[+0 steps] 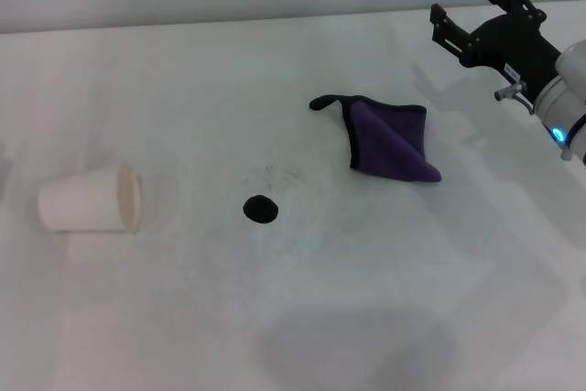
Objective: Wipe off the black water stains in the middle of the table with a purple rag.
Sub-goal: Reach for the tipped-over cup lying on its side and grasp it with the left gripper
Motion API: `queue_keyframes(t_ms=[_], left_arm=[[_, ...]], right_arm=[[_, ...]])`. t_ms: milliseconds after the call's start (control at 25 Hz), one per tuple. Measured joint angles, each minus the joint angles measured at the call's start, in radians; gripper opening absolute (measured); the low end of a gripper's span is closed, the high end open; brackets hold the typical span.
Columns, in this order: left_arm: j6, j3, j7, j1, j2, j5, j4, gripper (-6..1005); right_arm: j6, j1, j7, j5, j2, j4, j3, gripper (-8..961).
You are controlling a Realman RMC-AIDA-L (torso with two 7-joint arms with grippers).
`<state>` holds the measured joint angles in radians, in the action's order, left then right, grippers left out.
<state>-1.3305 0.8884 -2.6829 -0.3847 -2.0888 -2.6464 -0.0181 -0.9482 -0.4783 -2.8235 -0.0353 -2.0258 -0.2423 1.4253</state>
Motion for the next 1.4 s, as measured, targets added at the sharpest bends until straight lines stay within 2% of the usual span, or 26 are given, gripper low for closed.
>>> queue_keyframes(t_ms=[480, 680, 800, 920, 1040, 1200, 1360, 1400], left_arm=[[0.022, -0.002, 0.004, -0.025, 0.000, -0.001, 0.000, 879], [0.024, 0.001, 0.069, -0.038, 0.006, 0.007, 0.017, 879], [0.028, 0.011, 0.137, -0.042, 0.012, 0.058, 0.053, 878], [0.028, 0.013, 0.236, -0.023, 0.018, 0.163, 0.146, 878], [0.033, 0.014, 0.388, 0.002, 0.037, 0.318, 0.267, 877], [0.035, 0.014, 0.625, 0.009, 0.099, 0.561, 0.394, 877], [0.033, 0.008, 0.807, 0.009, 0.152, 0.739, 0.502, 876], [0.030, 0.008, 0.833, 0.009, 0.159, 0.773, 0.527, 876]], right_arm=[[0.002, 0.009, 0.007, -0.001, -0.002, 0.003, 0.043, 876], [0.002, 0.011, 0.007, -0.001, -0.001, 0.009, 0.053, 876], [0.003, 0.014, 0.004, 0.000, -0.001, 0.010, 0.053, 876], [0.003, 0.016, 0.003, 0.000, 0.000, 0.010, 0.053, 876], [0.003, 0.018, 0.002, 0.000, 0.001, 0.011, 0.053, 876], [0.003, 0.018, 0.001, 0.000, 0.002, 0.011, 0.053, 875], [0.000, 0.018, 0.001, 0.000, 0.002, 0.011, 0.052, 875], [0.000, 0.018, 0.001, 0.000, 0.003, 0.011, 0.052, 875]])
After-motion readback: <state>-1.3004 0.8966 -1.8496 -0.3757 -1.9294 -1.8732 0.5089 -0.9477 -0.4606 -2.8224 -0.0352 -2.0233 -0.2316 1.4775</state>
